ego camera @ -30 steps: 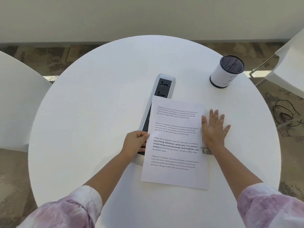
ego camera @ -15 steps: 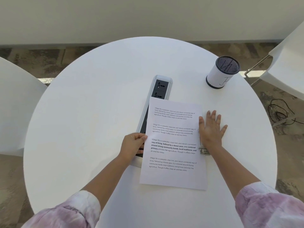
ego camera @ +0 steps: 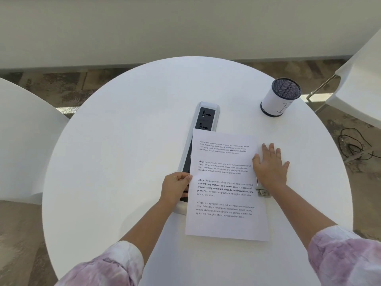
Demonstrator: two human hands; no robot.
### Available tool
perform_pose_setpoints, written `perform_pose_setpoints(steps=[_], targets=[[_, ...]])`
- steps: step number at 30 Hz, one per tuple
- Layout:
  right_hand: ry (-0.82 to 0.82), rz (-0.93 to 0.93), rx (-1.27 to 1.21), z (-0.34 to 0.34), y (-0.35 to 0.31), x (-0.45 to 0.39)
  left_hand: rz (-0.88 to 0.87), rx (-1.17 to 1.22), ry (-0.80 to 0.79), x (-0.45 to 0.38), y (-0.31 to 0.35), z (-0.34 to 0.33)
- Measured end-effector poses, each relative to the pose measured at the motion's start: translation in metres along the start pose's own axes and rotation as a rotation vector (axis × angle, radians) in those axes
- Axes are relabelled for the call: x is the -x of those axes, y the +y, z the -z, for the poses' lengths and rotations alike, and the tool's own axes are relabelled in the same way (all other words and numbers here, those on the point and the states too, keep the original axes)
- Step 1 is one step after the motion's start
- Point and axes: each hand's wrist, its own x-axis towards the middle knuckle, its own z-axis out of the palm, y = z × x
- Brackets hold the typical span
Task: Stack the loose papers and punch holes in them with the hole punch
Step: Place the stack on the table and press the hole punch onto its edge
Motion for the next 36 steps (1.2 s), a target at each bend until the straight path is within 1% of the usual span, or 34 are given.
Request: perform_pose_setpoints(steps=[4, 8, 10, 13, 15, 18, 20, 22, 26, 30, 36], targets=[[-0.019, -0.023, 0.018, 0.005, -0.005, 0.002, -0.002, 0.007, 0.005, -0.001, 0.0, -0.001], [-0.058, -0.021, 0.107, 0.01, -0.007, 0.005, -0.006, 0.01, 0.01, 0.0, -0.001, -0.001], [-0.076, -0.02, 0.101, 0.014, -0.006, 0.008, -0.002, -0.001, 0.014, 0.0, 0.0, 0.0], [0.007, -0.029, -0.01, 0.025, -0.001, 0.017, -0.002, -0.011, 0.011, 0.0, 0.001, 0.0], [0.05, -0.073, -0.068, 0.033, 0.005, 0.023, -0.007, -0.013, 0.009, 0.0, 0.001, 0.0], [0.034, -0.169, -0.186, 0.039, 0.016, 0.034, -0.012, -0.006, 0.003, 0.002, 0.003, 0.0], [0.001, -0.198, -0.273, 0.038, 0.022, 0.04, -0.014, 0.001, 0.0, 0.003, 0.004, 0.0], [-0.027, -0.185, -0.327, 0.034, 0.024, 0.047, -0.015, 0.0, 0.001, 0.004, 0.005, -0.001], [-0.014, -0.129, -0.375, 0.032, 0.019, 0.053, -0.007, 0.005, 0.017, 0.005, 0.005, -0.001], [-0.02, -0.121, -0.416, 0.037, 0.022, 0.049, -0.006, -0.021, 0.034, 0.005, 0.006, -0.001], [0.055, -0.164, -0.49, 0.059, 0.053, 0.046, -0.002, 0.024, 0.061, 0.005, 0.004, 0.01]])
